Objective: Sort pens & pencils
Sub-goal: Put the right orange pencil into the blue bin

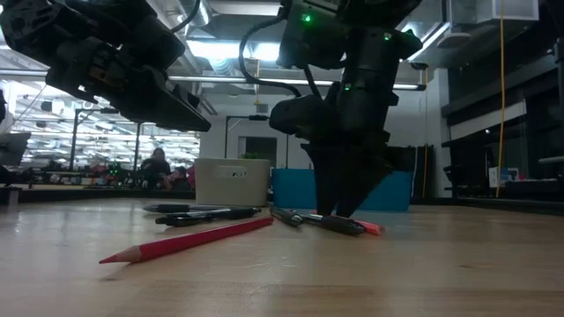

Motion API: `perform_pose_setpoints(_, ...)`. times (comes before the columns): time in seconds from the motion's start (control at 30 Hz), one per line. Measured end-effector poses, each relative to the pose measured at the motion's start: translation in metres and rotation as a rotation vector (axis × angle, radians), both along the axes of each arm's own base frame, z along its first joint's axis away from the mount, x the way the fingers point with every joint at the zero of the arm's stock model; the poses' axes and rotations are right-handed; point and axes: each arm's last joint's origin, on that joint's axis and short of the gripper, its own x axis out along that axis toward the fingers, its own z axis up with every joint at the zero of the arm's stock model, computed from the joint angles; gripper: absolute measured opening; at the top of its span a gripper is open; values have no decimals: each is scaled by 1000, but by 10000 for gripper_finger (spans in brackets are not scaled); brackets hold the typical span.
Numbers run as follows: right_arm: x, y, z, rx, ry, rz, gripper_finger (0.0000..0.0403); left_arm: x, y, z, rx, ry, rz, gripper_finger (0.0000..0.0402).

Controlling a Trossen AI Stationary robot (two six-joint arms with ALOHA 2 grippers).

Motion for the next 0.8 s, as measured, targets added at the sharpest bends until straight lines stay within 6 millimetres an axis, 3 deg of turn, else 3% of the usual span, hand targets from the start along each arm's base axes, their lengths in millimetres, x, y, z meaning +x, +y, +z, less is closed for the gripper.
perform_pose_setpoints(0.43,-2,0,-1,5,26,27,50,0,0,0,0,0,0,82)
perform_pose_setpoints(0.8,-2,0,-1,-18,23,48,80,0,0,0,0,0,0,82)
